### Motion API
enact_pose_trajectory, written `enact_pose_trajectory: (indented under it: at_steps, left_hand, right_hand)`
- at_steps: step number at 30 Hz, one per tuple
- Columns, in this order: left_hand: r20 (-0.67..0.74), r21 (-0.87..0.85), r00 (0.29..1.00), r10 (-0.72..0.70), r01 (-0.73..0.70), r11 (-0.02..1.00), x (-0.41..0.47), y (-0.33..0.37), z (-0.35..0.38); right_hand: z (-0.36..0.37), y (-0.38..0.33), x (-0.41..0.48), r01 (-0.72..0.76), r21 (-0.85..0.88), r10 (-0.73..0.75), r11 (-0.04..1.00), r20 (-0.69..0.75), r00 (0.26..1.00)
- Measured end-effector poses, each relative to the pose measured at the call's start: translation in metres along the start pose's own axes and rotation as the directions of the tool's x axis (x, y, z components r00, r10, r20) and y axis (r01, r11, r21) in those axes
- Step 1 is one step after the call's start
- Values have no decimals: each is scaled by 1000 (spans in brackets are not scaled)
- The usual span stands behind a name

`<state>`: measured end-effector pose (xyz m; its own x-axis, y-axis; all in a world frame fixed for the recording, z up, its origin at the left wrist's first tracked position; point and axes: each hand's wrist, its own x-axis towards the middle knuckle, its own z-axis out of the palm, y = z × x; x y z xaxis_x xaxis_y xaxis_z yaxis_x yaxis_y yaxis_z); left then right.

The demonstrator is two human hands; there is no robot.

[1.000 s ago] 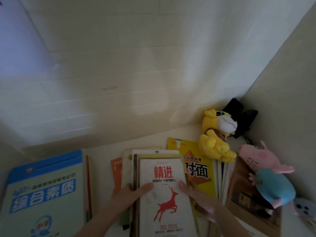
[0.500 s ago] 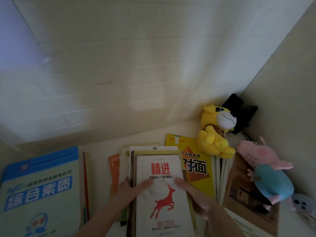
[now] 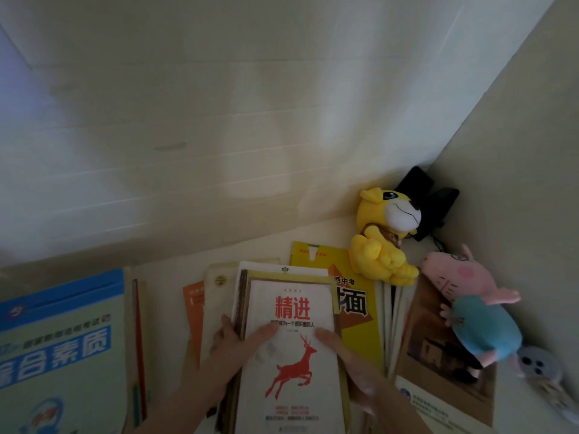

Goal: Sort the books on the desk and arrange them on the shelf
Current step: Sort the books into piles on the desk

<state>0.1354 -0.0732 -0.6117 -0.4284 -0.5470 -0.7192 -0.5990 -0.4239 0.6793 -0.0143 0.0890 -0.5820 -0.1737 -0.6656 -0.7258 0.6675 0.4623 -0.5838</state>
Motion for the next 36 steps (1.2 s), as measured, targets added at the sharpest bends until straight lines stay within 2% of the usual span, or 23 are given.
enact_pose_trajectory:
  at_steps: [8,12,15,20,24,28,36]
  left_hand:
    - [-77,-29,991,-111,109,994,17,4,4]
    - [-14,-112,993,-113,111,987,28,4,19]
    - [45,-156,997,-60,67,985,29,17,45]
    - [158,-93,987,-16,31,995,37,42,91]
    - [159,-24,983,-94,99,995,50,51,109]
    - [228,-53,966,-120,136,989,45,61,113]
    - [265,-86,960,-90,117,989,42,58,112]
  right_hand:
    - [4,-4,0,45,-10,-44,999,25,999]
    - [-12,-14,-2,69,-27,-69,997,-6,998]
    - [-34,-25,-6,50,-27,-51,998,-43,998]
    - [-70,-47,-18,4,-20,-5,1000,-71,997]
    - [-87,-55,-16,-12,-1,12,1000,-121,993]
    - [-98,-61,-11,-12,-34,5,999,-198,980]
    - [-105,-58,-7,-26,-39,17,999,-205,979]
